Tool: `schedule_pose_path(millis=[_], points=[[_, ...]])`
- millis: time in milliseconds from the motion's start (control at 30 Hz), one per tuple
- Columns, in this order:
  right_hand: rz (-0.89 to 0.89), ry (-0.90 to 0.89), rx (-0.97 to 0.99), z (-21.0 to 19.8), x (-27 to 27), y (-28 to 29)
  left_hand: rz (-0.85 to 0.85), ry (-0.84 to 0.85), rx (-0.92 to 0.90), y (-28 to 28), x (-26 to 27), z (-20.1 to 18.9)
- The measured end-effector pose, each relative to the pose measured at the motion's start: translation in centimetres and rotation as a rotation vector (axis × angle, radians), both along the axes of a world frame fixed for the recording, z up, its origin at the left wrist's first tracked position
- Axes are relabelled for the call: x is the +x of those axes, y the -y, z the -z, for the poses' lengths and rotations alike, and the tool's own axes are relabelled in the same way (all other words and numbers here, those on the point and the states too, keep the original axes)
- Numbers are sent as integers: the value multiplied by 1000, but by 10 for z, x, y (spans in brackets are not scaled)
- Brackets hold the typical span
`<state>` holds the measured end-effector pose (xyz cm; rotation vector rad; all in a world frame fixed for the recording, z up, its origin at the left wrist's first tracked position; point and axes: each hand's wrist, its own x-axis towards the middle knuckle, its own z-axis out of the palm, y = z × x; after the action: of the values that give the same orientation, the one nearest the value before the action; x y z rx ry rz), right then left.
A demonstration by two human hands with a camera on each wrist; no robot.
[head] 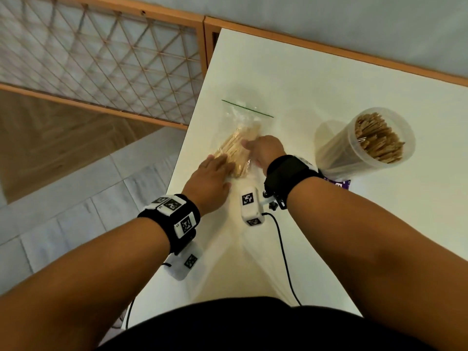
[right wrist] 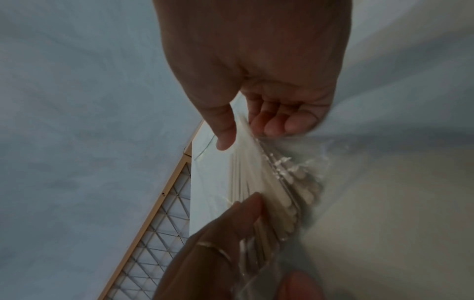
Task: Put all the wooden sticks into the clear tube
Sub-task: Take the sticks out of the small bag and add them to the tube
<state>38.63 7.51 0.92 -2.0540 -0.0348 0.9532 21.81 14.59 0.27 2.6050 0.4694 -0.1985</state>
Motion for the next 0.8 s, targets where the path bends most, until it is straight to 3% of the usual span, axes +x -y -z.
schedule_pose_path(millis=[100,267,400,533,667,733,800], points=[[-68,59,-63,1,-6,7,10,28,-57,1,-6,2],[175,-115,105,-12,-16,39,132,-13,-163,3,-8,-13],[56,-139,216,-54,-26,69,173,-20,-234,15,-6,-39],[-43,82,339,-99,-42,91,-77,274,-376,34,12,-83],[-87,367,445,-141,-58,117,-287,534,-615,55,32,-156],[-82,527,471,-160,-66,132,-394,600,-818,66,38,-193],[-88,688,479,-173,-72,150,-456,561,-1014,79,41,-228]])
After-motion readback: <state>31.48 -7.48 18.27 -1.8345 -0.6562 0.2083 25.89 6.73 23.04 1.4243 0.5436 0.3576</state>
